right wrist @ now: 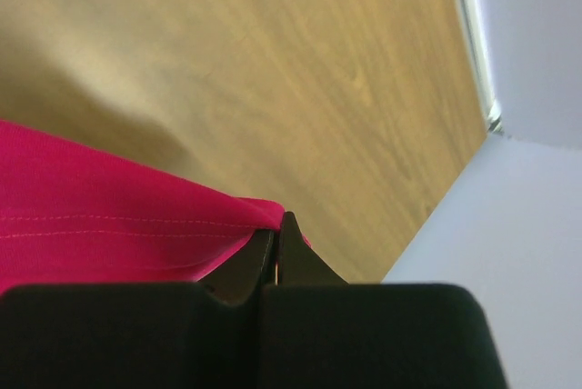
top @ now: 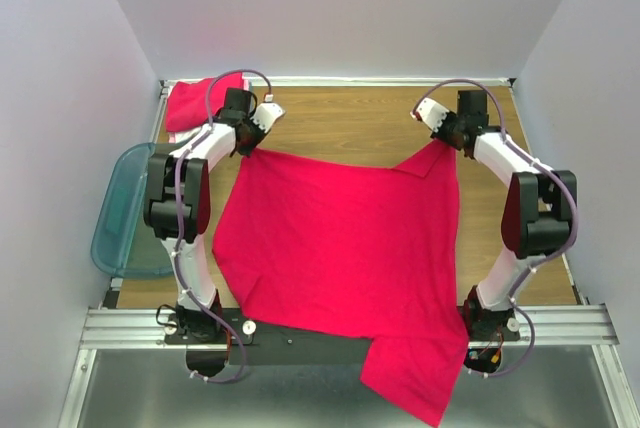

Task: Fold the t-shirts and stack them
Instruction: Flatten out the tshirt

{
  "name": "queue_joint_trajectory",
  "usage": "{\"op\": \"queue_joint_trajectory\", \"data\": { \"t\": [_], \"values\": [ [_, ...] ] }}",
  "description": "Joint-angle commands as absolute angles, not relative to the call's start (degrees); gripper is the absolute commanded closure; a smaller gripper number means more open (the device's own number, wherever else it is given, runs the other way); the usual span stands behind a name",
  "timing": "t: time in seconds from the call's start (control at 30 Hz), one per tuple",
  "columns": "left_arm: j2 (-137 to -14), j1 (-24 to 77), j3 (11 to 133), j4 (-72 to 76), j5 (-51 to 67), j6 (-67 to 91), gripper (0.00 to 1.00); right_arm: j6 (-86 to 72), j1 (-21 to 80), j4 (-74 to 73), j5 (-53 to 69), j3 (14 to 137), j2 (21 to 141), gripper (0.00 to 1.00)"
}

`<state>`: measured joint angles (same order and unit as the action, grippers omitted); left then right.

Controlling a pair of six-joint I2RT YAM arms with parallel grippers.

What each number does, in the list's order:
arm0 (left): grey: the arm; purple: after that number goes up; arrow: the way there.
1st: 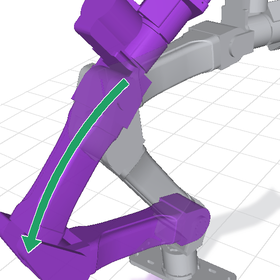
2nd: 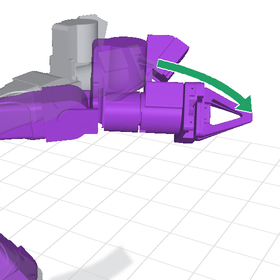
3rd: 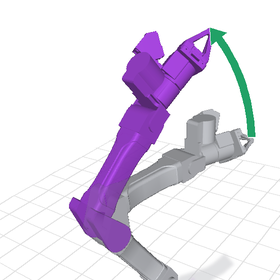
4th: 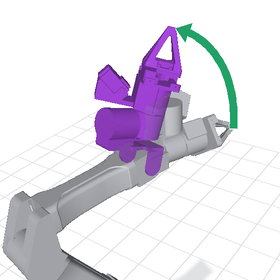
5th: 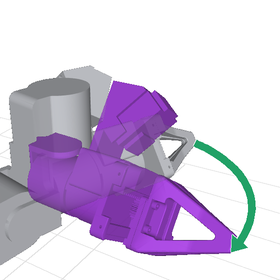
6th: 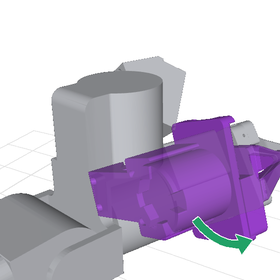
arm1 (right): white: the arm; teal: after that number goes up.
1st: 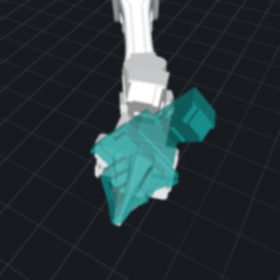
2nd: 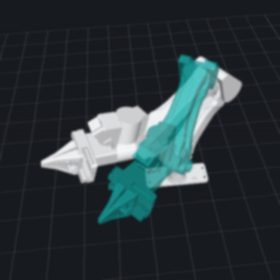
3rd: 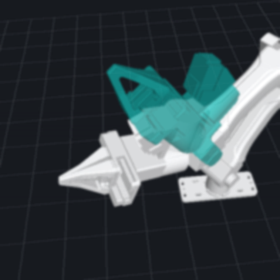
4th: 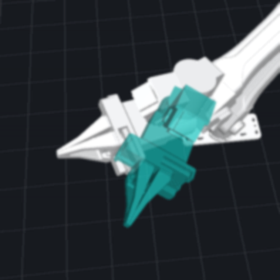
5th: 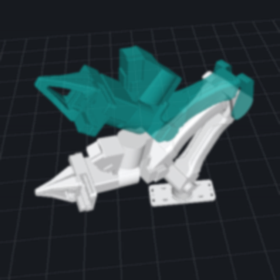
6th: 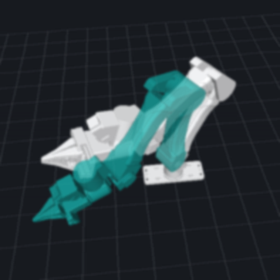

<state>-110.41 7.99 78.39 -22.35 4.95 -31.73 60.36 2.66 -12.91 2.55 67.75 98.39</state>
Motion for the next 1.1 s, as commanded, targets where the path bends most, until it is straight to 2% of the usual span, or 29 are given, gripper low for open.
{"op": "queue_joint_trajectory", "data": {
  "t": [0.0,0.2,0.43,0.57,0.73,0.83,1.07],
  "values": [
    [-114.25,7.65,84.45,-23.46,1.5,-31.47,1.0,60.29,2.46,-9.4,0.35,75.66,105.98,1.0],
    [-117.42,7.12,89.47,-24.35,0.44,-29.27,1.0,58.81,2.55,-9.4,-3.42,86.21,116.53,0.99],
    [-119.09,6.15,92.89,-22.15,-8.52,-26.54,1.0,55.37,5.0,-9.23,-6.67,94.82,122.59,0.99],
    [-120.32,6.07,95.18,-23.03,-10.63,-25.49,1.0,56.07,7.37,-8.09,-12.72,99.57,127.25,0.99],
    [-121.73,5.8,96.77,-24.79,-10.11,-24.87,1.0,58.01,8.35,-6.85,-16.17,106.95,134.03,1.0],
    [-121.47,5.71,96.15,-24.7,-8.18,-25.57,1.0,58.27,8.7,-6.85,-16.96,108.72,135.44,1.0],
    [-120.68,5.19,96.5,-24.43,-4.31,-27.77,1.0,58.01,8.88,-6.86,-16.96,103.63,130.44,0.99]
  ]
}}
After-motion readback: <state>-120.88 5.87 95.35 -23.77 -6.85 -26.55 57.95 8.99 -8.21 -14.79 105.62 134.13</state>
